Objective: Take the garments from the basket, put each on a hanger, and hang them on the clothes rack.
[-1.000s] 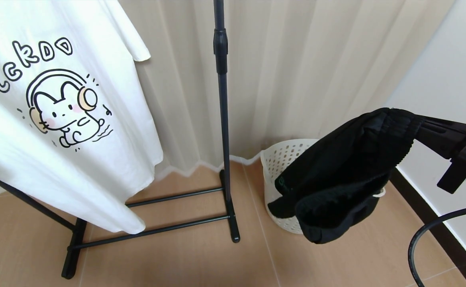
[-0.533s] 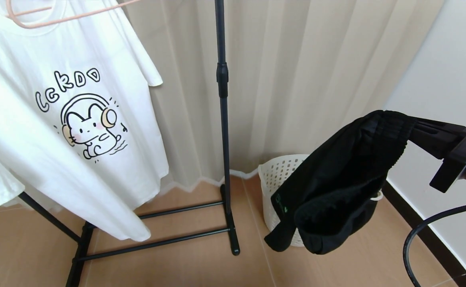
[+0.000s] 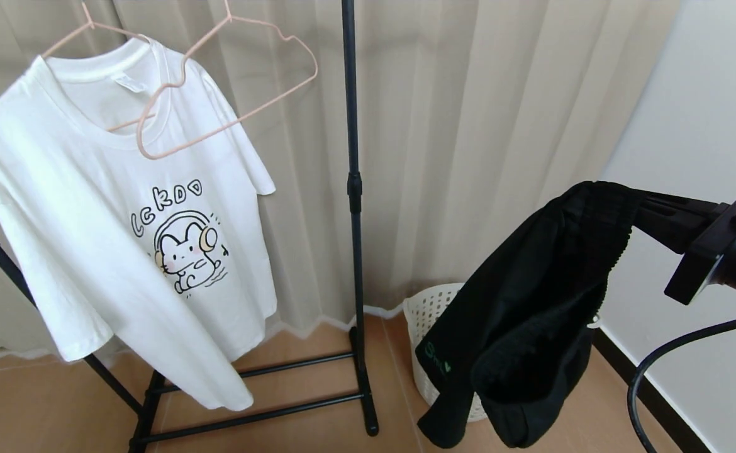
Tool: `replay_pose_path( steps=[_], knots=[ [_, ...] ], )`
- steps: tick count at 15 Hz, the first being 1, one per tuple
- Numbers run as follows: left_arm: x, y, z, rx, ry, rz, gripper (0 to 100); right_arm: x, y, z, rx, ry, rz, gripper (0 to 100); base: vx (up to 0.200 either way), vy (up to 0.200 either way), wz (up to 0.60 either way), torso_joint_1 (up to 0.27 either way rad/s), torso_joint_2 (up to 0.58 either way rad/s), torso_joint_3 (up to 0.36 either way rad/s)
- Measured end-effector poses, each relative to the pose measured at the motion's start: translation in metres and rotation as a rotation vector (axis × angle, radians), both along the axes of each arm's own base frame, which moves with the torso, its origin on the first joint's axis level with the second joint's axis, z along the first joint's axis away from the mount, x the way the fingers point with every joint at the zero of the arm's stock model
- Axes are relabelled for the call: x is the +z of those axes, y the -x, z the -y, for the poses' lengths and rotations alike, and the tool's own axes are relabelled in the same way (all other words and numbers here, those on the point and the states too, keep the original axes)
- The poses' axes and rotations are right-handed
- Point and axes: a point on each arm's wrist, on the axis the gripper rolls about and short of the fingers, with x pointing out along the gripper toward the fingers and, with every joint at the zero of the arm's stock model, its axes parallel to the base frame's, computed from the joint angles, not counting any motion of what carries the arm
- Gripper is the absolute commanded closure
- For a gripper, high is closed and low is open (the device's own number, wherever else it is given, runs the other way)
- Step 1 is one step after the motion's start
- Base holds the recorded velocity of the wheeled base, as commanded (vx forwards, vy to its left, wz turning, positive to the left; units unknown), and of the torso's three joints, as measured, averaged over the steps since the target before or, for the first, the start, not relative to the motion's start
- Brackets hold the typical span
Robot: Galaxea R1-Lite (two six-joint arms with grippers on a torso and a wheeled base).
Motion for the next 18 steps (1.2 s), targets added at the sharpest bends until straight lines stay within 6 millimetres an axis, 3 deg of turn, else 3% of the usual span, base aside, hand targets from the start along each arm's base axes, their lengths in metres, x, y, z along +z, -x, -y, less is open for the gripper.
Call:
replay_pose_path(
  steps=[10, 18],
  knots=[
    [0.0001, 0.0000, -0.0001, 0.003, 0.003, 0.001, 0, -0.0002, -0.0005, 0.0004, -0.003, 0.000, -0.001, 100, 0.000, 0.000, 0.00, 0.147, -0.49, -0.295],
    [0.0001, 0.0000, -0.0001, 0.003, 0.005, 0.000, 0, -0.0012, -0.0004, 0.0017, -0.010, 0.002, -0.004, 100, 0.000, 0.000, 0.00, 0.217, -0.57, -0.353]
  ],
)
